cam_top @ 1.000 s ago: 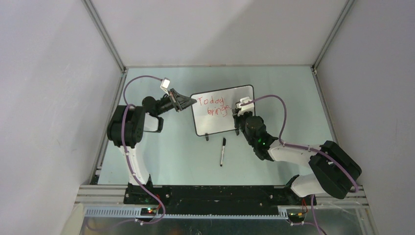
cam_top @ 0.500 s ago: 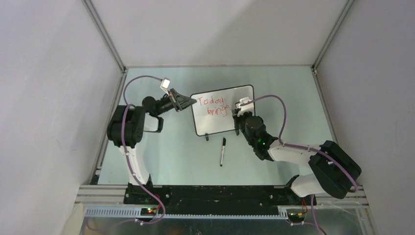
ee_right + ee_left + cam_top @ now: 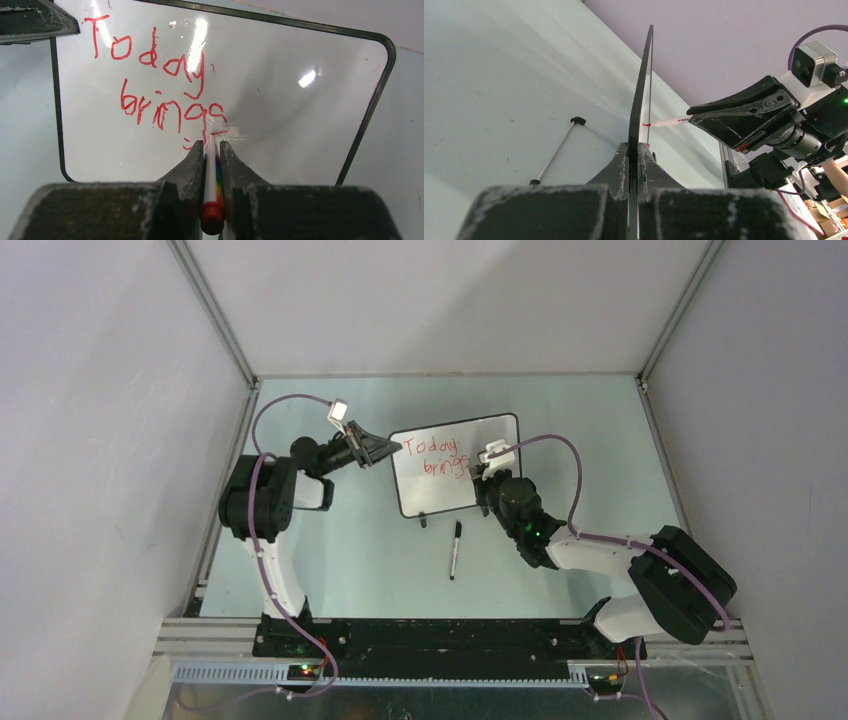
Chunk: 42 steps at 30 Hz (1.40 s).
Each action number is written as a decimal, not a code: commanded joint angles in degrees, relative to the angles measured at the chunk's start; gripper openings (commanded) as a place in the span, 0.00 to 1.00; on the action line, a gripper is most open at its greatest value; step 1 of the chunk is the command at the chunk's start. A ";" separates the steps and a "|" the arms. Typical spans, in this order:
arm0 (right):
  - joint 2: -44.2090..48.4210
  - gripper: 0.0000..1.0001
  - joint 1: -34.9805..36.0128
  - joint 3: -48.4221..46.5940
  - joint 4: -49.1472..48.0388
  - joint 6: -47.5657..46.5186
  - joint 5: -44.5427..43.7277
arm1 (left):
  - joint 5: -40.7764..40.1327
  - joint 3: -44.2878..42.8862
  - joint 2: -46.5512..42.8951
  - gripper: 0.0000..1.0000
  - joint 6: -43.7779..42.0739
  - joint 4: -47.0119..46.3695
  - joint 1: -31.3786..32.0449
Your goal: Write a sentence on the whiteboard
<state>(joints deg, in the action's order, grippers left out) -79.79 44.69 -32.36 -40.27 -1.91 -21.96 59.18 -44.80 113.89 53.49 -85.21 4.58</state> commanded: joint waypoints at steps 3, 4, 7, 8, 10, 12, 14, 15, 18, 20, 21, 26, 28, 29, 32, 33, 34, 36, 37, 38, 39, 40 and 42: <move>-0.33 0.00 0.17 -0.91 -0.59 0.40 0.91 | 1.38 0.00 -1.20 0.00 -2.78 -2.86 -0.30; -0.09 0.00 0.19 -0.89 -0.46 0.35 0.94 | 1.40 0.04 -1.25 0.00 -2.78 -2.86 -0.35; 2.65 0.00 0.47 -0.86 1.05 0.25 0.69 | 1.42 -0.01 -1.21 0.00 -2.79 -2.86 -0.34; 3.25 0.00 0.77 -0.86 1.84 0.24 0.42 | 1.45 -0.02 -1.25 0.00 -2.78 -2.86 -0.36; 5.56 0.00 1.27 -0.78 2.78 0.20 -0.16 | 1.42 -0.09 -1.17 0.00 -2.78 -2.86 -0.33; 6.71 0.00 1.60 -0.37 2.94 0.17 -0.85 | 1.47 -0.14 -1.20 0.00 -2.74 -2.86 -0.35; 7.36 0.00 1.80 -0.12 3.42 0.65 -1.58 | 1.47 -0.09 -1.21 0.00 -2.70 -2.86 -0.36; 7.50 0.00 1.87 -0.10 3.61 0.87 -1.77 | 1.53 -0.11 -1.35 0.00 -2.70 -2.86 -0.36; 8.21 0.00 1.89 -0.13 4.13 0.88 -2.01 | 1.59 0.18 -1.85 0.00 -2.98 -2.85 -0.45; 9.37 0.00 1.97 -0.16 4.71 0.86 -1.89 | 1.48 0.47 -2.06 0.00 -3.04 -2.86 -0.51; 9.82 0.00 1.96 -0.16 4.82 0.86 -1.78 | 1.40 0.49 -2.07 0.00 -3.04 -2.81 -0.61; 12.71 0.00 1.98 -1.38 6.17 1.46 -1.16 | 1.26 0.30 -1.96 0.00 -2.96 -2.80 -1.11; 12.85 0.00 2.10 -2.08 6.81 2.33 -1.35 | 1.36 0.19 -1.72 0.00 -3.11 -2.85 -1.11; 12.74 0.00 2.17 -2.18 6.75 3.44 -1.34 | 1.37 0.18 -1.64 0.00 -3.15 -2.81 -1.10; 11.46 0.00 3.15 -2.36 5.96 4.60 -1.26 | 1.33 0.18 -1.14 0.00 -3.09 -2.86 -1.13; 11.07 0.00 3.54 -2.40 5.96 4.58 -1.67 | 1.27 0.07 -1.04 0.00 -2.95 -2.86 -1.08; 10.93 0.00 4.33 -2.43 6.20 4.52 -2.16 | 1.22 -0.02 -1.04 0.00 -2.86 -2.84 -1.12; 10.69 0.00 5.37 -2.44 7.14 4.61 -4.29 | 1.37 -0.59 -0.92 0.00 -2.54 -2.78 -1.20; 10.57 0.00 5.57 -2.40 7.73 4.80 -4.62 | 1.29 -0.98 -0.85 0.00 -2.35 -2.77 -1.34; 10.55 0.00 5.80 -2.42 8.01 5.07 -4.51 | 1.27 -1.50 -0.48 0.00 -2.26 -2.86 -1.42; 10.47 0.00 5.83 -2.37 8.63 4.94 -4.33 | 1.28 -1.82 0.03 0.00 -1.90 -2.86 -1.42; 10.38 0.00 5.89 -2.41 8.94 4.45 -4.13 | 1.57 -2.28 0.29 0.00 -1.77 -2.86 -1.42; 10.04 0.00 5.81 -2.36 9.58 3.69 -4.07 | 1.71 -2.54 0.64 0.00 -1.64 -2.78 -1.49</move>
<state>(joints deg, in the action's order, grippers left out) -69.19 50.41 -32.47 -31.46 1.96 -24.58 59.72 -45.21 114.04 53.52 -85.19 4.23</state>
